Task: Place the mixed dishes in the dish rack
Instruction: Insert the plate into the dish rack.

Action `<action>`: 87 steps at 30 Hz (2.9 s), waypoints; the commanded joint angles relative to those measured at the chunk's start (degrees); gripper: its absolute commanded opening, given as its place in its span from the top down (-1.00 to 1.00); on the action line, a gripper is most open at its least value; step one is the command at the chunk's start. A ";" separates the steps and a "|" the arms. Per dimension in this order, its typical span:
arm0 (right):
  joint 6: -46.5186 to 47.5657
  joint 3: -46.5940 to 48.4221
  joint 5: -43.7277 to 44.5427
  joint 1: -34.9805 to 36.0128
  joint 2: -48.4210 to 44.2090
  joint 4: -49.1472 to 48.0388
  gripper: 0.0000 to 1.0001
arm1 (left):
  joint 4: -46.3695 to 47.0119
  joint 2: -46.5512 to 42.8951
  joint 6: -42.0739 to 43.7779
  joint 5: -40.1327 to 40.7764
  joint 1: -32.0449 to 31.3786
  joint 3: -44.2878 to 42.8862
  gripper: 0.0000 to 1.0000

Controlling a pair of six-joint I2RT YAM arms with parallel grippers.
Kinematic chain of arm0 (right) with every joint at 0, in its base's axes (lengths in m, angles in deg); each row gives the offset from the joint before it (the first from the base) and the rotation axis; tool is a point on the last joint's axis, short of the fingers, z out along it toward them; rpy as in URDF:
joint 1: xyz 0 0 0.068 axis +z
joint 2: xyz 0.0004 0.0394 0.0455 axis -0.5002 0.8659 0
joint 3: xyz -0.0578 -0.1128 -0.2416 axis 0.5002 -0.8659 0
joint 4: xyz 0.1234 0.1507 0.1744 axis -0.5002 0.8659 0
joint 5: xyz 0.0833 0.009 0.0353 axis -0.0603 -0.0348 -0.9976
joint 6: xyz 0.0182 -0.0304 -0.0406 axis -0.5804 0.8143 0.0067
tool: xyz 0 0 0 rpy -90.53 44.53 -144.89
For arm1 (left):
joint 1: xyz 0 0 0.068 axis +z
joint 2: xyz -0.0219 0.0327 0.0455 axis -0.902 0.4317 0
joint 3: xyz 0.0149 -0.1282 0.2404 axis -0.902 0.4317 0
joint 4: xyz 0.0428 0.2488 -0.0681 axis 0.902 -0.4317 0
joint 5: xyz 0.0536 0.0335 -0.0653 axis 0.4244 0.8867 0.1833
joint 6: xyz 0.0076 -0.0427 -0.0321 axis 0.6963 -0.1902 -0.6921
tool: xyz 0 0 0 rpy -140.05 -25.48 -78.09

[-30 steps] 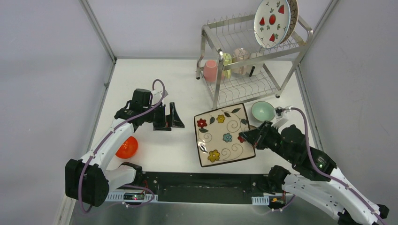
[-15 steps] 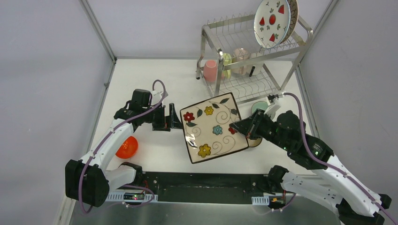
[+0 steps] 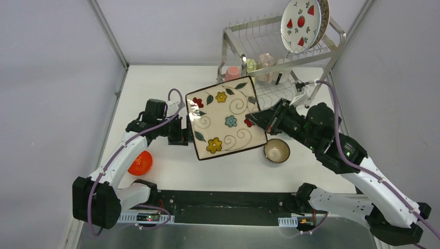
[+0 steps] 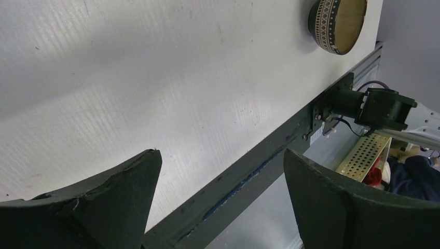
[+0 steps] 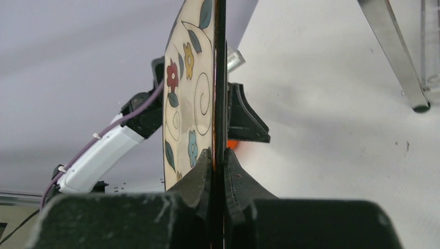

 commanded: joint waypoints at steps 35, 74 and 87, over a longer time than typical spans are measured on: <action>-5.39 51.30 2.92 -29.59 34.70 -23.16 1.00 | 1.02 -4.69 0.06 -5.09 0.46 3.50 -0.78; 33.70 51.86 4.74 -40.85 38.51 -36.58 1.00 | 0.90 -1.12 4.46 -6.91 0.46 0.06 -0.78; 45.70 56.38 -1.48 -40.87 40.77 -30.78 1.00 | 0.72 -0.27 6.35 -6.96 0.46 0.67 -0.78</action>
